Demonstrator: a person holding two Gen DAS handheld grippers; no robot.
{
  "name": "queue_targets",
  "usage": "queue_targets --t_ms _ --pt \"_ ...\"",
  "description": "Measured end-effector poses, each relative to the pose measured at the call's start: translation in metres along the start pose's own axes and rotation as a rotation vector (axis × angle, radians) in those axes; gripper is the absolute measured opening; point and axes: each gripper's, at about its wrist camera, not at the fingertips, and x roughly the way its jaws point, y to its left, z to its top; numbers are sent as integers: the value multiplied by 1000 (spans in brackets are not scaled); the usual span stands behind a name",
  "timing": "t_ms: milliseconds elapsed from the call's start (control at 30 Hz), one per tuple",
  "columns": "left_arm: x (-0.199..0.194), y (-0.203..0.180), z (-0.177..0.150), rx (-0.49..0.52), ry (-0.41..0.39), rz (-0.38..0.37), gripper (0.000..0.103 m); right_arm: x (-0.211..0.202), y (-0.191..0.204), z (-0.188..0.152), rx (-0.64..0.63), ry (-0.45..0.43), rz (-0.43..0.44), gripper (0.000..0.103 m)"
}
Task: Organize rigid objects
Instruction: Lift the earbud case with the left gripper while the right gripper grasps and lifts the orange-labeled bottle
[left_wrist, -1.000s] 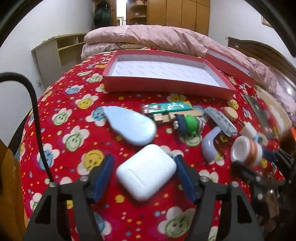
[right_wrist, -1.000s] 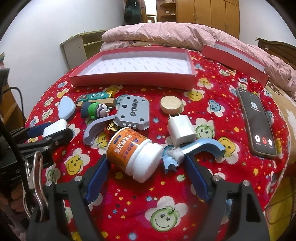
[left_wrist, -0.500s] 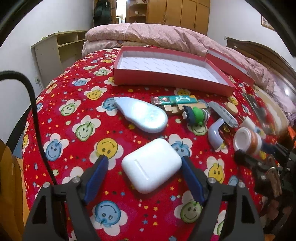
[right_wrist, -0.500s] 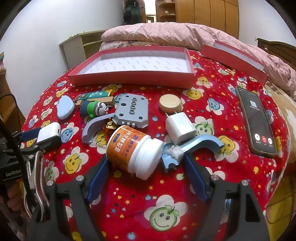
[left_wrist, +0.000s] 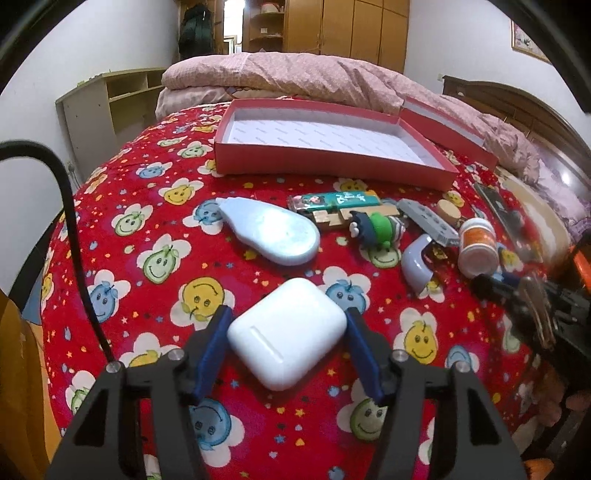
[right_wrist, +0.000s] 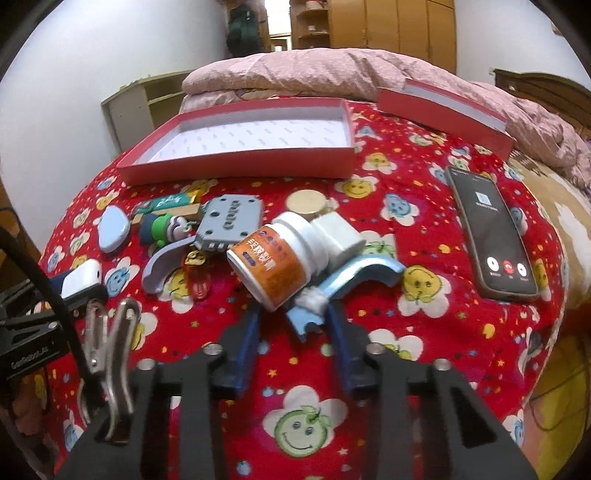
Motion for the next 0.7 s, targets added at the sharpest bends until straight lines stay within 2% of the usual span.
queue_targets --t_ms 167,200,233,300,467,700 --pt "-4 1 2 -21 -1 -20 65 -3 -3 2 -4 8 2 33" --pt "-5 1 2 -22 -2 -21 65 -5 -3 3 -13 11 4 40" --pt "-5 1 2 -21 -4 -22 65 -7 -3 3 -29 12 2 57" --pt "-7 0 3 -22 -7 -17 65 -12 -2 4 -69 8 -1 76" --pt "-9 0 6 -35 -9 -26 65 -22 -4 11 -164 -50 18 76" --pt "-13 -2 10 -34 -20 -25 65 -11 -3 35 -262 -85 59 76"
